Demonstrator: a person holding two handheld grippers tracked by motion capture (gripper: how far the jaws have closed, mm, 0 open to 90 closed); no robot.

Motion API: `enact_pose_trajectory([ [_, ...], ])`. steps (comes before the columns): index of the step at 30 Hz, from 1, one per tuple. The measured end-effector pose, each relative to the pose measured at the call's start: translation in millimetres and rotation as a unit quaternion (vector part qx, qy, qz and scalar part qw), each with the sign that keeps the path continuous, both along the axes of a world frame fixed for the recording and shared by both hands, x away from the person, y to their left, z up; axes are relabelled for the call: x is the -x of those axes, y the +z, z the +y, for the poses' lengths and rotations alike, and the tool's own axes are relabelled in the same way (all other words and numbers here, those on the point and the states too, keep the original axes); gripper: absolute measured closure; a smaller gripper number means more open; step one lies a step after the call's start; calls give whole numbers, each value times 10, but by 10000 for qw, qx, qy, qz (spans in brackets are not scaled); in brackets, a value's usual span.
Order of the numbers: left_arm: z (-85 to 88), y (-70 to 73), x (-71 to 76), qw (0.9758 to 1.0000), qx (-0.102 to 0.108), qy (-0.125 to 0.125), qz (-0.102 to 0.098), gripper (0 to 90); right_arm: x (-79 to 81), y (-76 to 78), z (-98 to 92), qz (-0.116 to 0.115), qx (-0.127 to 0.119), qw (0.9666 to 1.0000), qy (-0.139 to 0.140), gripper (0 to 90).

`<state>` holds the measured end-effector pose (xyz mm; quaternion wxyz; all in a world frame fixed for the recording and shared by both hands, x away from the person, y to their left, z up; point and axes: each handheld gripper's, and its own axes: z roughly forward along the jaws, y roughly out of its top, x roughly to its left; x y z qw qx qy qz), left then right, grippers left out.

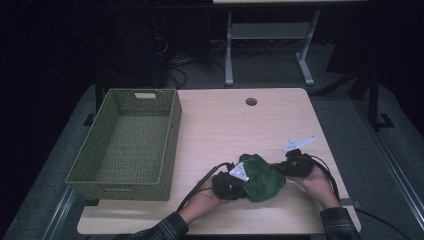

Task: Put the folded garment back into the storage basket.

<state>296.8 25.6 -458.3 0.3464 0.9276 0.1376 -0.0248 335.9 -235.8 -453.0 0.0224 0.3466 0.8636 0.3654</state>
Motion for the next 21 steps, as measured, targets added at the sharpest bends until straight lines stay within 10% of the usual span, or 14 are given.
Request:
enact_pose_trajectory([
  [21, 269, 85, -202, 9988, -75, 432, -199, 853, 431, -36, -110, -133, 100, 9999, 10, 866],
])
